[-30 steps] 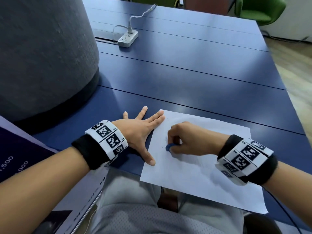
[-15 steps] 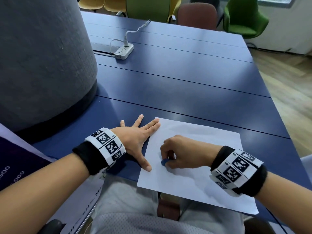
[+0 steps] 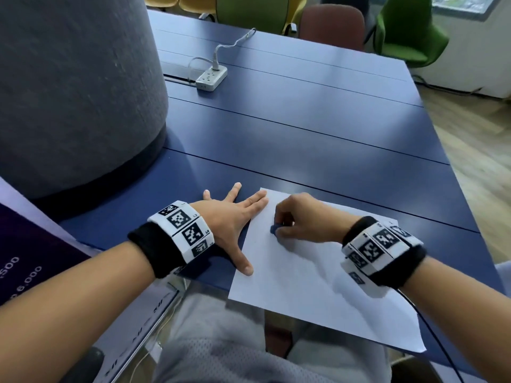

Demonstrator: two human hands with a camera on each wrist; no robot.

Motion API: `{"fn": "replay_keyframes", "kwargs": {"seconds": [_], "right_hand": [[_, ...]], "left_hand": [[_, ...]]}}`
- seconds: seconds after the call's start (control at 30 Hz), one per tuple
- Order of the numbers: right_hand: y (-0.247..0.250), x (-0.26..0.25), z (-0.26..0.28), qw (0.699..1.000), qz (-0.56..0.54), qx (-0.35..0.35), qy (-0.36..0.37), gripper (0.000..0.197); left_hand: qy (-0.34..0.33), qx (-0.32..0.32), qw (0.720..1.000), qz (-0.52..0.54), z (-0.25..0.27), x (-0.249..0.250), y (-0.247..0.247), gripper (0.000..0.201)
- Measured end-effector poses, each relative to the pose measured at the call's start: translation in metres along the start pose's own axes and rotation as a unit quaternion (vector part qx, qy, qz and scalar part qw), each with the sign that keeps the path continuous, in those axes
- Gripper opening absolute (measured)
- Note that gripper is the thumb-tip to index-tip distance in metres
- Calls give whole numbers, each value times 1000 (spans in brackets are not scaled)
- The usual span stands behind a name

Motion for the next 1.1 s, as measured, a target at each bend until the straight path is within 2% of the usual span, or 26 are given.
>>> {"fn": "replay_keyframes", "kwargs": {"seconds": [0.07,0.1,0.23,0.37,0.43,0.53,0.63,0.8,1.0,1.1], "right_hand": [[6,11,-6,999,-11,44,-23,14],[4,11,-4,999,-16,43,-25,13],[-6,1,1,1000,1,-28,-4,12],[17,21,-22,997,-6,58,-52,18],[20,25,-25,995,-29,74,-60,17],[8,12,-16,998,-51,35,-25,8],[2,8,-12,998,-57,-12,-13,8],[12,25,-14,996,-55,41,-63,9],[-4,8,9,998,-44,-37,-31,6],[10,23,-1,996,-42,36,-68,9]], "left_hand": [[-2,1,1000,1,0,-1,-1,149],[-3,1,1000,0,0,-1,-1,149],[-6,2,1000,-3,0,-1,-1,149],[-8,5,1000,4,1,0,-2,149],[-8,8,1000,2,1,0,-2,149],[-8,7,1000,3,1,1,-1,149],[-7,4,1000,2,1,1,0,149],[1,-5,1000,3,2,0,0,148],[2,5,1000,-3,3,3,1,148],[2,12,1000,0,4,2,1,147]]}}
Point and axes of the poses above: each hand's wrist, its own z-axis away from the middle knuckle, its own y-axis out of the back of the hand, x = y × z, the point moved 6 cm from there along -z, towards the middle knuckle, and after that the axes turned 4 degrees about x, right-handed, at the moved point
